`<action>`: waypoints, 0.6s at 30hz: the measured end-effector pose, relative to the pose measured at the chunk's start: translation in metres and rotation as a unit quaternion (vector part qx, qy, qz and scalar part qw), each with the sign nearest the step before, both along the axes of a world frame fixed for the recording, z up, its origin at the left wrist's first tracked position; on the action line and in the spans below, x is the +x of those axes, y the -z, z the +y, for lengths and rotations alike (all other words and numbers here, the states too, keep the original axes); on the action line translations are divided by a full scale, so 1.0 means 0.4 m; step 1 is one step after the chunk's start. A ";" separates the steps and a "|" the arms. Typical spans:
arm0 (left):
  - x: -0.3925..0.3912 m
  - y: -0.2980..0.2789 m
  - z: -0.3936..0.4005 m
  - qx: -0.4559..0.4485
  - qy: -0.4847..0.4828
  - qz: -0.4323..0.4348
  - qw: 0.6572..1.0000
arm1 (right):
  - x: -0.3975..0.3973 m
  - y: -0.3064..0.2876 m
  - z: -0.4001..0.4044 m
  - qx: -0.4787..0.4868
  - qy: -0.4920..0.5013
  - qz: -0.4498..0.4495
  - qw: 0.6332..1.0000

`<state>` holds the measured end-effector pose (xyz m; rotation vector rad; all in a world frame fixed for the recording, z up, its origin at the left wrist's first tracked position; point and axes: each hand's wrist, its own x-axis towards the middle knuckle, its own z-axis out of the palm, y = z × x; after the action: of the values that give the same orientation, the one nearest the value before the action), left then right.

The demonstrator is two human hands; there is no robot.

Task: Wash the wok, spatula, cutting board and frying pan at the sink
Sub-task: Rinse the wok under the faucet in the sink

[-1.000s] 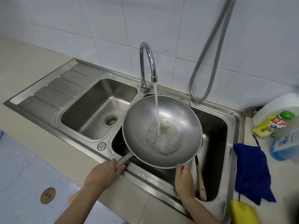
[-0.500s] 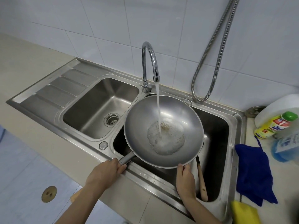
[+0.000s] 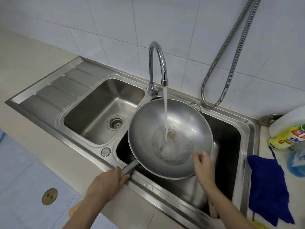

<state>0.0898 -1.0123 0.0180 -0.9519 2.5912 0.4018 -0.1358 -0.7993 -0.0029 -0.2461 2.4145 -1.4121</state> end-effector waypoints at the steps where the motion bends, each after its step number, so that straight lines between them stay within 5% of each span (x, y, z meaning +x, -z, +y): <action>1: 0.001 0.001 -0.001 -0.001 0.000 -0.002 1.000 | -0.043 -0.012 -0.036 -0.011 -0.013 0.009 1.000; 8: -0.006 0.002 -0.003 0.013 0.003 -0.009 1.000 | -0.390 -0.125 -0.374 0.017 -0.193 0.059 0.979; 14: -0.019 0.023 -0.020 0.046 -0.013 -0.064 0.997 | -0.478 -0.126 -0.614 0.087 -0.407 0.154 0.896; 18: -0.022 0.013 -0.023 0.052 -0.050 -0.075 0.995 | -0.529 -0.046 -0.696 0.156 -0.398 0.235 0.873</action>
<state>0.0810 -1.0215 0.0127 -1.0356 2.3703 0.4678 -0.3473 -1.0776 0.0154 -1.4422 2.3528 -0.6121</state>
